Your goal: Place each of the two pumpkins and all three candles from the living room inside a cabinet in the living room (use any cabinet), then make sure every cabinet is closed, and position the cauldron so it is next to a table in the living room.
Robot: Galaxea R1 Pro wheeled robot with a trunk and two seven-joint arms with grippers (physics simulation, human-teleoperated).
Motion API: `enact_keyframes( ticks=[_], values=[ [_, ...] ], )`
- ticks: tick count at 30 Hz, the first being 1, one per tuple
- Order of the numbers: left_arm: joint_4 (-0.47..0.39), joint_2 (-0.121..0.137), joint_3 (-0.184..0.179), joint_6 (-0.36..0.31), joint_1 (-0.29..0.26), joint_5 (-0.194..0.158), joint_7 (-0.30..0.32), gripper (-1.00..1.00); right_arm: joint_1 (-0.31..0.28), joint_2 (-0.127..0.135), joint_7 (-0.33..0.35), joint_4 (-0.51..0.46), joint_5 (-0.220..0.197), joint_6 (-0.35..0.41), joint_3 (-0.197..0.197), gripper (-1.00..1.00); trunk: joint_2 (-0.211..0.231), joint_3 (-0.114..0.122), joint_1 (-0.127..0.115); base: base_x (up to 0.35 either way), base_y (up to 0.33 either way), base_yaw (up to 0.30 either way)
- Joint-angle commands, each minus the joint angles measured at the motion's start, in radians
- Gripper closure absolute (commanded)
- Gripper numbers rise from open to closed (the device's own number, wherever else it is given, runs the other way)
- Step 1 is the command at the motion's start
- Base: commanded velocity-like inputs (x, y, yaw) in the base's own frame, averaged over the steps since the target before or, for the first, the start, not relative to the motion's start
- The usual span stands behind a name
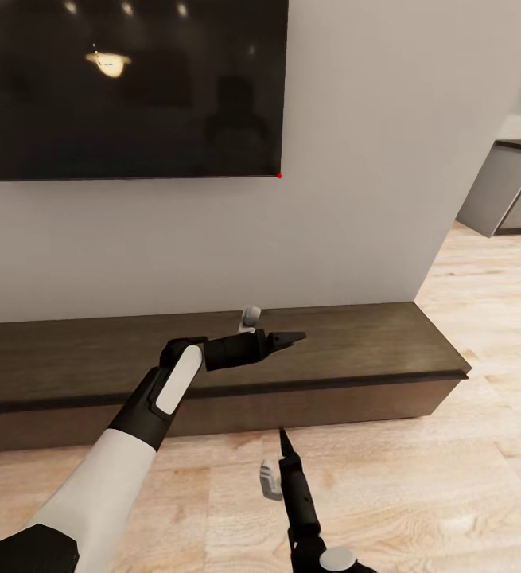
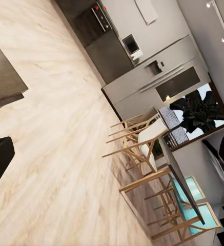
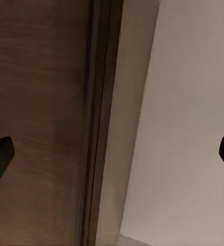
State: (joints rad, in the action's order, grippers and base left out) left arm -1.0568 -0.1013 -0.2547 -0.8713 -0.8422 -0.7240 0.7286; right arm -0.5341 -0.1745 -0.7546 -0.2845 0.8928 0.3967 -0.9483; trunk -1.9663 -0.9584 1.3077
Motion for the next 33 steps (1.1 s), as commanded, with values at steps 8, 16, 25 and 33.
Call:
enact_keyframes(
  ticks=[8,16,25,33],
  values=[
    [0.000,0.000,0.000,0.000,0.000,0.000,0.000,-1.00,-0.030,0.000,0.009,-0.029,-0.007,-0.051,0.006,-1.00,0.000,0.000,0.000,0.000,0.000,0.000],
    [-0.002,0.000,0.000,0.000,0.000,0.000,0.003,-1.00,-0.036,0.000,0.108,-0.033,-0.020,-0.079,0.010,-1.00,0.000,0.000,0.000,0.000,0.000,0.000],
    [-0.024,0.002,0.002,0.001,0.004,0.000,0.011,-1.00,-0.041,0.000,0.124,-0.031,-0.020,-0.160,0.015,-1.00,-0.007,-0.003,0.004,0.000,0.000,0.000],
    [-0.044,0.006,0.002,0.001,0.006,0.000,0.015,-1.00,-0.041,0.000,0.118,-0.029,-0.020,-0.151,0.015,-1.00,-0.063,-0.028,0.035,0.000,0.000,0.000]
  ],
)
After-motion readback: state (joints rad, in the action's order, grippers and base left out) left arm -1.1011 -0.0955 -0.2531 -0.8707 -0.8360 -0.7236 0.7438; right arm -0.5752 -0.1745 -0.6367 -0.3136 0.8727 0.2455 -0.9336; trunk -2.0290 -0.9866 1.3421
